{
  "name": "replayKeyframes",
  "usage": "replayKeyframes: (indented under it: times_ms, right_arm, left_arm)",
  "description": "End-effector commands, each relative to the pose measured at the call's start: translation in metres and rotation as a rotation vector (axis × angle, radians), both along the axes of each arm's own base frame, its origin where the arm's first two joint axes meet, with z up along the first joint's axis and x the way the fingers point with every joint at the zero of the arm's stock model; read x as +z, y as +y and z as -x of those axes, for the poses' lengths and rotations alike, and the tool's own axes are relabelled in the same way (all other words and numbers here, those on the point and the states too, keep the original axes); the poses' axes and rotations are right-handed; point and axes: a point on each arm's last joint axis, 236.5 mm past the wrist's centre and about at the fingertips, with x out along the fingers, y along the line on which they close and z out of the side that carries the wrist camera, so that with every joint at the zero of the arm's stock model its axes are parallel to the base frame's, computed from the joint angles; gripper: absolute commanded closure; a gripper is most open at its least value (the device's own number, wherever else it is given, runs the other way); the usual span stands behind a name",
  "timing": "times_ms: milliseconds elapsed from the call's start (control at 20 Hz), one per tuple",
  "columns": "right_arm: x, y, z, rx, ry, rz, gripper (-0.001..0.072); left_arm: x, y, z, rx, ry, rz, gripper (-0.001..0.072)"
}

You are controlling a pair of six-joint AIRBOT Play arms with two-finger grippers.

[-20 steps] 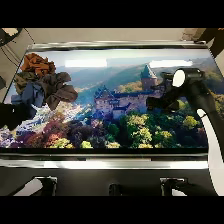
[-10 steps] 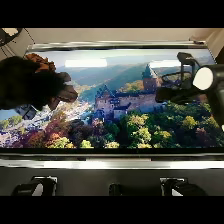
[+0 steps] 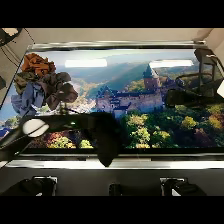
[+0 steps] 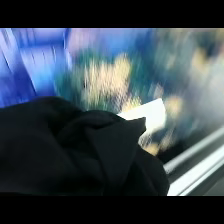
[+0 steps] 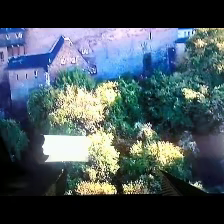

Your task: Fold the shirts.

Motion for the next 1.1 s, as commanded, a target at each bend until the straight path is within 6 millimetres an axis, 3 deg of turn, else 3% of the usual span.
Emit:
replayKeyframes:
  times_ms: [0,50,150,200,300,400,500,600,700,750,900,1050]
  right_arm:
    - [-0.004,-0.001,0.002,-0.005,0.006,0.001,0.0031]
    - [-0.006,0.0,0.0,-0.004,0.0,0.0,0.0031]
    - [-0.013,0.0,-0.002,-0.004,0.015,0.002,0.0031]
    - [-0.018,0.003,-0.002,0.001,0.032,-0.004,0.0031]
    - [-0.03,0.019,-0.004,0.049,0.082,-0.047,0.0032]
    - [-0.048,0.052,-0.005,0.148,0.155,-0.147,0.0031]
    - [-0.068,0.087,-0.007,0.222,0.243,-0.268,0.003]
    - [-0.086,0.112,-0.01,0.269,0.321,-0.364,0.003]
    - [-0.094,0.13,-0.017,0.329,0.332,-0.428,0.003]
    - [-0.094,0.134,-0.024,0.337,0.305,-0.445,0.0028]
    - [-0.095,0.131,-0.045,0.306,0.229,-0.425,0.0012]
    - [-0.119,0.121,-0.047,0.295,0.282,-0.372,0.0011]
  left_arm:
    - [-0.061,-0.038,0.016,-0.189,0.179,-0.085,0.0272]
    - [-0.053,-0.038,0.01,-0.217,0.2,-0.089,-0.0013]
    - [-0.018,-0.016,-0.015,-0.259,0.126,-0.128,-0.0008]
    - [-0.003,0.011,-0.034,-0.232,0.074,-0.19,-0.0008]
    - [0.015,0.085,-0.067,-0.125,0.008,-0.338,-0.0008]
    - [0.001,0.144,-0.067,-0.031,0.105,-0.402,-0.0003]
    - [-0.044,0.172,-0.042,-0.005,0.272,-0.416,-0.0002]
    - [-0.099,0.167,-0.006,-0.02,0.409,-0.384,0.002]
    - [-0.134,0.136,0.024,-0.073,0.458,-0.263,0.0057]
    - [-0.145,0.127,0.028,-0.051,0.459,-0.227,0.0056]
    - [-0.164,0.121,0.016,0.02,0.411,-0.217,0.0052]
    - [-0.171,0.121,-0.007,0.065,0.349,-0.225,0.0034]
